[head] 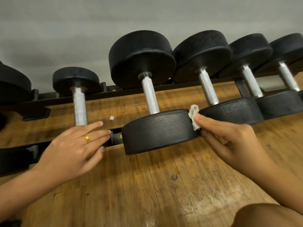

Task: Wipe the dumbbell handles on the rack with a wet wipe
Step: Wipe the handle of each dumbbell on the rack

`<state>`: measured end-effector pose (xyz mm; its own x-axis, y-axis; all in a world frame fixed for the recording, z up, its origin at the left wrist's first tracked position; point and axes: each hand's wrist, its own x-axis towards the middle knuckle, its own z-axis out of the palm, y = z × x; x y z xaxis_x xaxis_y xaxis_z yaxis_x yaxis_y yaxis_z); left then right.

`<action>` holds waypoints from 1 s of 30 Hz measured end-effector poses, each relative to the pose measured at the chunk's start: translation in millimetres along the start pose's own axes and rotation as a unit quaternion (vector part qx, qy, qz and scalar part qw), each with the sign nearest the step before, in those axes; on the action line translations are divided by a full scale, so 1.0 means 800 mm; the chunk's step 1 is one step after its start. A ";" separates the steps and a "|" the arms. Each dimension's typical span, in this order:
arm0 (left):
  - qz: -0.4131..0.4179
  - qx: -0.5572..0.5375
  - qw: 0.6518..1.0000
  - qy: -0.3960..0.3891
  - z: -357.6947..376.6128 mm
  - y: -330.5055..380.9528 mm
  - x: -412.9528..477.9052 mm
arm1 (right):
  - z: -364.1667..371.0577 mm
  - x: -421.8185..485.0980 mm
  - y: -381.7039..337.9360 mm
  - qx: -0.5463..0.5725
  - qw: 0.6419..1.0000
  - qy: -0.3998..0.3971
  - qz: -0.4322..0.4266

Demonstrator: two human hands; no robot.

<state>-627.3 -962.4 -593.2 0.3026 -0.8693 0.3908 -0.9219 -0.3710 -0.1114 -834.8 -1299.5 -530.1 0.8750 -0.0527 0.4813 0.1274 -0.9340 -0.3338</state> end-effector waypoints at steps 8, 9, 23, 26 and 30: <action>-0.005 -0.005 0.999 -0.031 -0.007 0.004 0.009 | 0.004 -0.014 0.017 0.090 0.990 -0.103 0.018; -0.010 -0.002 0.999 -0.034 -0.007 0.005 0.009 | 0.000 -0.010 0.020 0.090 0.989 -0.117 0.013; -0.013 0.002 0.999 -0.046 -0.009 0.006 0.004 | 0.003 0.009 -0.031 0.094 0.966 -0.197 0.135; -0.015 -0.018 0.999 -0.035 -0.011 0.003 0.004 | 0.023 0.008 -0.046 0.202 0.953 -0.071 0.212; -0.040 -0.034 0.998 -0.026 -0.013 0.012 0.013 | 0.050 0.007 -0.064 0.301 0.907 0.093 0.279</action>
<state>-635.3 -971.1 -580.8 0.3865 -0.8545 0.3471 -0.9082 -0.4181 -0.0179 -817.7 -1237.4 -542.9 0.7950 -0.5686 0.2115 -0.0302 -0.3852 -0.9224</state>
